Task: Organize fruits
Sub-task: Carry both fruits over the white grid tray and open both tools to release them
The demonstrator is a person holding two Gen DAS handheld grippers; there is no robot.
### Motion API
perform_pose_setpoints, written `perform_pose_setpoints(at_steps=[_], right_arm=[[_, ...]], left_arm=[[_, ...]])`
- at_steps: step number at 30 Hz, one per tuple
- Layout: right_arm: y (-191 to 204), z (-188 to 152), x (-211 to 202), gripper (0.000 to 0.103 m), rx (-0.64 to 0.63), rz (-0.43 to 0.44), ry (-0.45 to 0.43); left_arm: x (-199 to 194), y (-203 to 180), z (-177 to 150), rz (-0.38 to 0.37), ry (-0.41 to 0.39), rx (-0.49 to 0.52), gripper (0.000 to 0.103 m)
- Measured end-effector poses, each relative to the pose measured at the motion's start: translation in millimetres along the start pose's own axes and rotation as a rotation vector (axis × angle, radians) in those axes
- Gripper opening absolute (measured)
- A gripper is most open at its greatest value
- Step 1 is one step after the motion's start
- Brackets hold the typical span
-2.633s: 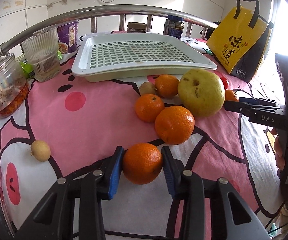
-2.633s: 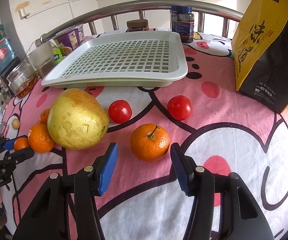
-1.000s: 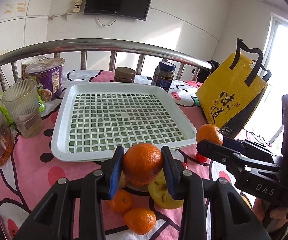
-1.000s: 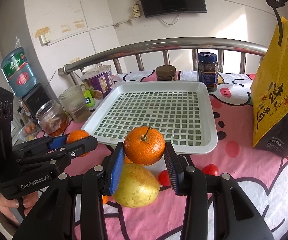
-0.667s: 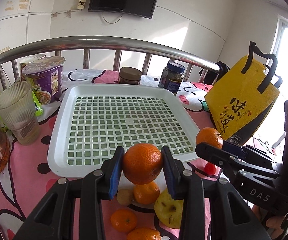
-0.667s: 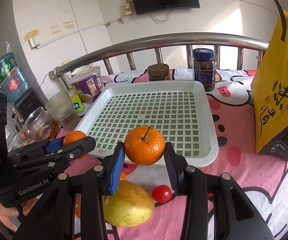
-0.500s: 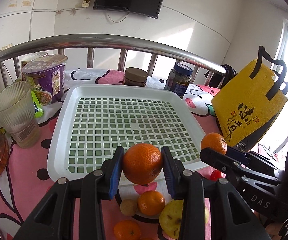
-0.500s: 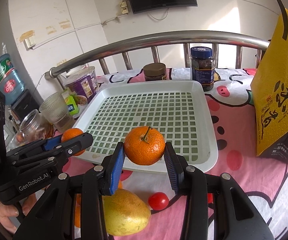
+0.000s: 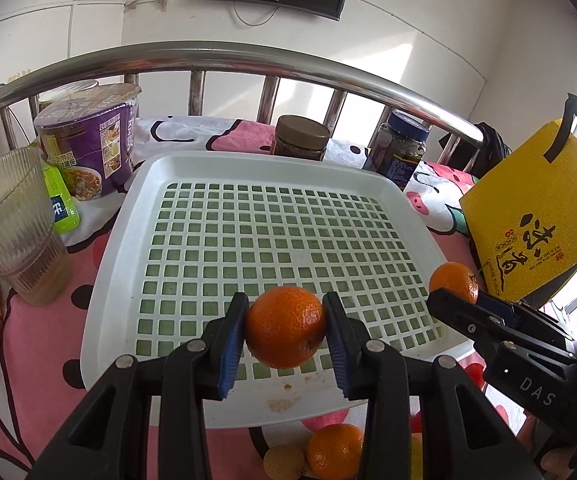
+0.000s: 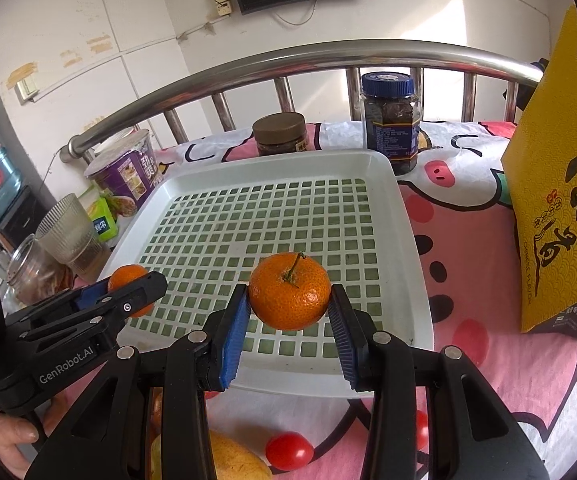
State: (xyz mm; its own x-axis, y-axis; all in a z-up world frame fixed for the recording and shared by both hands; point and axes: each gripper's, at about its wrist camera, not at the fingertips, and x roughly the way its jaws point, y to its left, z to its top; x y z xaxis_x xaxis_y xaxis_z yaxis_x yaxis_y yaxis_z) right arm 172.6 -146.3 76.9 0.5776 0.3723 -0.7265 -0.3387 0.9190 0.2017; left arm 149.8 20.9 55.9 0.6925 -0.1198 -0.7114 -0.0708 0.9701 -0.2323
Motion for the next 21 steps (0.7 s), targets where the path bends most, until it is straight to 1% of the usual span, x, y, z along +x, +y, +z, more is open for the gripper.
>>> perform_pose_setpoints(at_steps=[6, 11, 17, 21], right_arm=[[-4.2, 0.2, 17.0, 0.039, 0.008, -0.010, 0.028], [-8.9, -3.3, 25.9, 0.039, 0.001, -0.029, 0.057], [-17.2, -6.9, 36.1, 0.039, 0.003, -0.053, 0.097], [-17.1, -10.6, 42.9, 0.039, -0.018, -0.075, 0.116]], left_arm=[[16.1, 13.3, -0.1, 0.016, 0.040, -0.029, 0.040], [26.0, 13.5, -2.6, 0.026, 0.073, -0.027, 0.040], [33.0, 11.7, -5.8, 0.039, 0.099, -0.015, 0.040], [33.4, 12.0, -6.4, 0.039, 0.096, -0.017, 0.041]])
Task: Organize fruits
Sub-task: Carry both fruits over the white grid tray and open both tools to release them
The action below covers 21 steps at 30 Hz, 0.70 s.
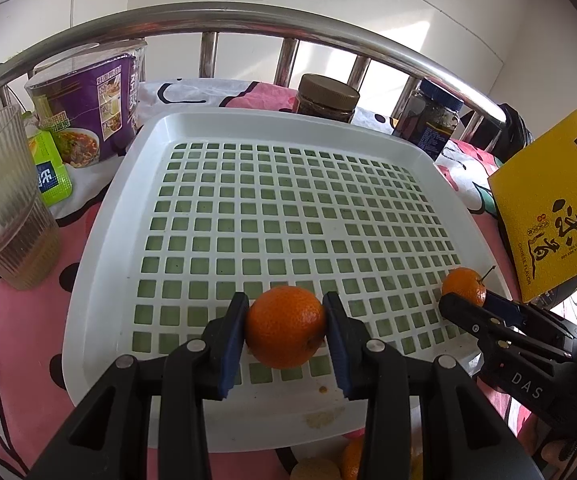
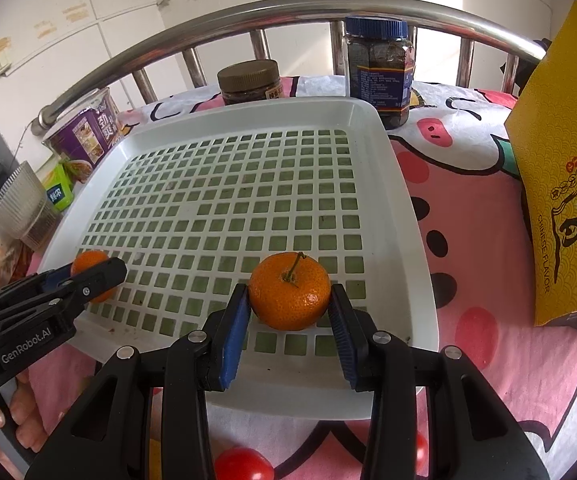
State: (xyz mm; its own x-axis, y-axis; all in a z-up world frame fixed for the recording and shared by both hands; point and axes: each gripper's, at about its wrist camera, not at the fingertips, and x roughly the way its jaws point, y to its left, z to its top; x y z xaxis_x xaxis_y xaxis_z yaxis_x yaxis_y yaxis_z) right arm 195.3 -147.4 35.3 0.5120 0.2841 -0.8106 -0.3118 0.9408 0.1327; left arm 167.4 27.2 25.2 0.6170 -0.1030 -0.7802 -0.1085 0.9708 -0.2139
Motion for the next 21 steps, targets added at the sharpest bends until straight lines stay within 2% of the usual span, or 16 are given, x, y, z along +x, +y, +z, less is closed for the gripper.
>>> perform_pose_setpoints(at_steps=[3, 4, 5, 6, 7, 8, 11, 14, 16, 21], right_arm=[[2.0, 0.0, -0.5, 0.039, -0.012, -0.011, -0.003], [2.6, -0.2, -0.1, 0.043, -0.016, -0.013, -0.004], [2.7, -0.4, 0.7, 0.053, -0.018, -0.011, 0.000], [2.3, -0.2, 0.3, 0.060, -0.013, -0.004, -0.005], [1.0, -0.4, -1.3, 0.072, 0.000, -0.002, -0.017], [-0.9, -0.8, -4.1, 0.075, 0.011, 0.002, -0.034], [-5.2, -0.3, -14.2, 0.077, 0.031, 0.016, -0.078], [-11.4, -1.6, -27.7, 0.085, 0.067, 0.045, -0.139], [-13.9, -1.9, -36.0, 0.087, 0.087, 0.064, -0.171], [-12.6, -3.7, -55.9, 0.091, 0.100, 0.063, -0.237]], left_arm=[[0.7, -0.1, 0.0, 0.000, -0.005, -0.001, 0.041], [1.2, 0.1, 0.2, 0.002, -0.001, -0.003, 0.046], [1.2, 0.7, 0.6, 0.003, -0.001, -0.009, 0.057], [-0.1, 1.6, 0.9, 0.004, -0.008, -0.014, 0.062], [-2.4, 2.3, 1.3, 0.006, -0.018, -0.019, 0.073], [-6.5, 3.4, 2.2, 0.006, -0.036, -0.028, 0.081], [-22.0, 8.3, 5.6, -0.010, -0.098, -0.069, 0.096], [-38.9, 11.6, 9.4, -0.043, -0.147, -0.106, 0.098], [-49.7, 10.3, 11.1, -0.057, -0.175, -0.114, 0.099], [-76.3, -4.5, 9.2, -0.037, -0.270, -0.076, 0.100]])
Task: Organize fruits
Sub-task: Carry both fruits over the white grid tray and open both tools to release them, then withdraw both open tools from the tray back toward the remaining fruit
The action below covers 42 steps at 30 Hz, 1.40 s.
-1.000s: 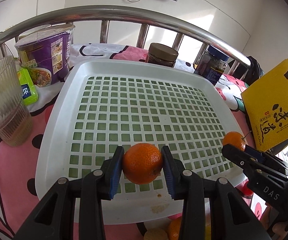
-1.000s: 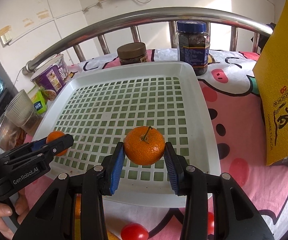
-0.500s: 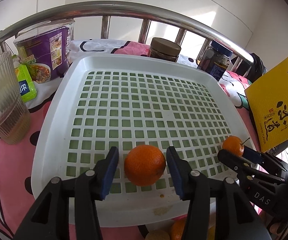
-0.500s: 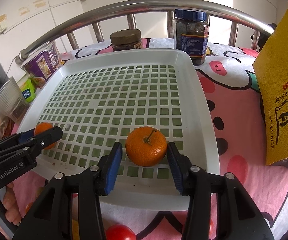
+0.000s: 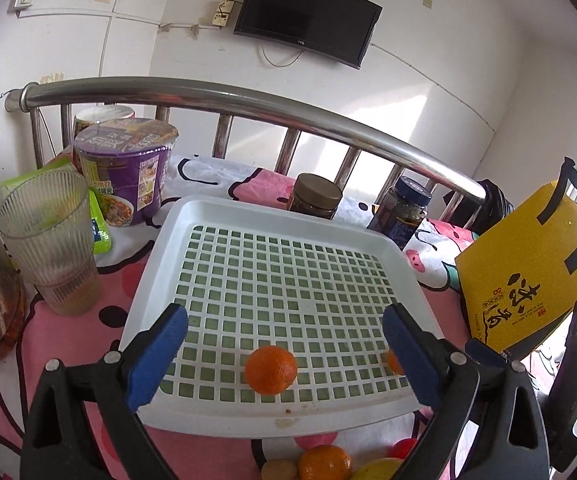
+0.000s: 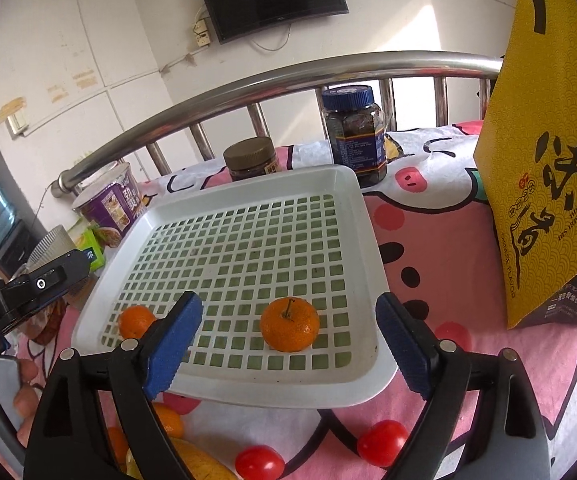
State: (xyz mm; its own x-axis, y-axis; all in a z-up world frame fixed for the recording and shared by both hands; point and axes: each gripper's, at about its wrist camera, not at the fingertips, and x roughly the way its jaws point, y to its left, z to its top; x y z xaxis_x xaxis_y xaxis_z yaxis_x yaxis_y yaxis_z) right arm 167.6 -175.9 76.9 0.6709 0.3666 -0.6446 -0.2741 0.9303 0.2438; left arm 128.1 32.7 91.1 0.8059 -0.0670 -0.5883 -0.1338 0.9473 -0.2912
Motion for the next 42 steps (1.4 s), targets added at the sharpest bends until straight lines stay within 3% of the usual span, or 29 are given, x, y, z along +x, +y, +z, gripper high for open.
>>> perform_pose_setpoints(at_steps=[11, 19, 25, 31, 42], right_arm=[[1.4, -11.5, -36.9, 0.099, 0.002, 0.016, -0.080], [0.4, -25.2, -52.0, 0.100, -0.019, 0.015, -0.100], [6.5, -33.7, -55.5, 0.100, -0.039, 0.042, -0.089], [15.4, -42.8, -57.8, 0.100, -0.079, 0.056, -0.083], [24.6, -54.2, -67.9, 0.100, -0.112, 0.096, -0.084]], left_arm=[[-42.5, -30.2, -1.2, -0.032, -0.096, 0.105, 0.103], [-52.1, -36.8, -12.8, -0.045, -0.063, 0.110, 0.103], [-63.6, -25.5, -35.1, -0.037, -0.065, 0.107, 0.103], [-74.0, -9.6, -42.6, 0.001, -0.084, 0.104, 0.103], [-84.5, 4.9, -58.5, -0.003, -0.077, 0.122, 0.103]])
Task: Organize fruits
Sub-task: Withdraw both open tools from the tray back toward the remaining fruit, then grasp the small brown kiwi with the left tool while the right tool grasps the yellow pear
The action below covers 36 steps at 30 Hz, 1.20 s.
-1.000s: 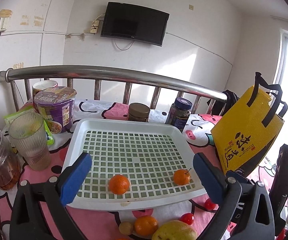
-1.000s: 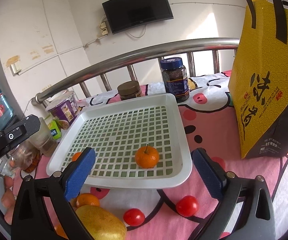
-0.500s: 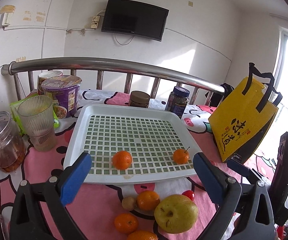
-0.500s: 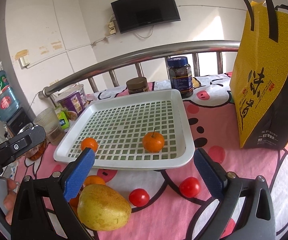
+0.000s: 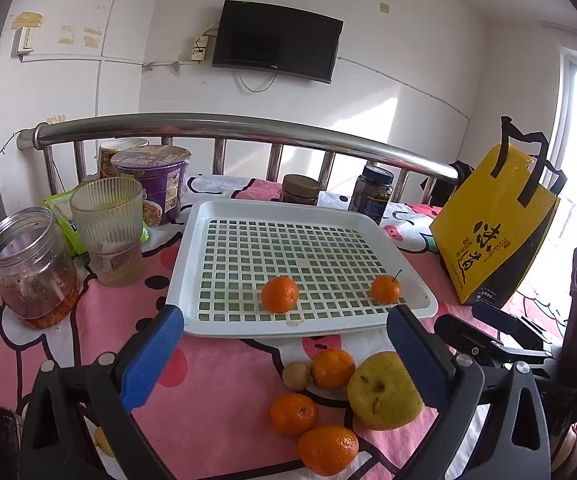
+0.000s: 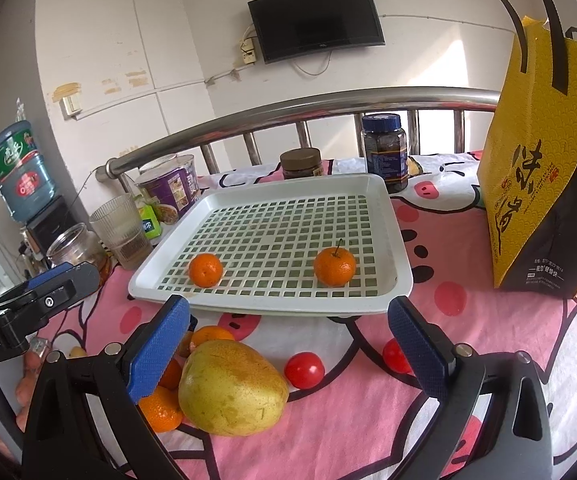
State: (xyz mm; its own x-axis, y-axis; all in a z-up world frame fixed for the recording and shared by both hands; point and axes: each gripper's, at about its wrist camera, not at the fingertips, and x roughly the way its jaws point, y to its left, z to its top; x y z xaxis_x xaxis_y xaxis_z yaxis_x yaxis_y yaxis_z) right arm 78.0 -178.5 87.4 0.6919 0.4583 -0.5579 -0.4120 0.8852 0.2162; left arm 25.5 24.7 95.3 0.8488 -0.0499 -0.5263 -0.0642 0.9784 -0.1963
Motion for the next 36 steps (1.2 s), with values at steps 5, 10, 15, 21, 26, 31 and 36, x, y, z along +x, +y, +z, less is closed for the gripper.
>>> perform_pose_setpoints(at_steps=[5, 10, 15, 21, 26, 31, 36], right_arm=[[7.1, -5.1, -2.7, 0.100, -0.020, 0.018, 0.011], [8.6, -12.0, -1.8, 0.100, -0.007, 0.070, 0.045], [12.3, -19.5, 0.8, 0.100, -0.012, 0.084, 0.078], [19.7, -26.7, 8.1, 0.100, -0.030, 0.098, 0.122], [21.0, -33.1, 16.6, 0.100, -0.034, 0.097, 0.169], [19.8, -36.8, 21.1, 0.100, -0.027, 0.106, 0.197], [24.7, -41.1, 26.1, 0.100, -0.051, 0.110, 0.227]], left_arm=[[-6.1, 4.8, -8.1, -0.015, 0.011, 0.013, 0.103], [-11.4, 17.7, -18.4, -0.008, 0.028, 0.003, 0.103], [-15.1, 26.0, -30.5, -0.007, 0.060, 0.009, 0.103], [-20.1, 38.3, -45.2, 0.015, 0.099, 0.019, 0.103], [-19.1, 59.7, -53.4, 0.031, 0.147, -0.025, 0.103], [-21.7, 79.7, -62.9, 0.049, 0.182, -0.082, 0.103], [-17.1, 90.6, -72.5, 0.105, 0.216, -0.098, 0.099]])
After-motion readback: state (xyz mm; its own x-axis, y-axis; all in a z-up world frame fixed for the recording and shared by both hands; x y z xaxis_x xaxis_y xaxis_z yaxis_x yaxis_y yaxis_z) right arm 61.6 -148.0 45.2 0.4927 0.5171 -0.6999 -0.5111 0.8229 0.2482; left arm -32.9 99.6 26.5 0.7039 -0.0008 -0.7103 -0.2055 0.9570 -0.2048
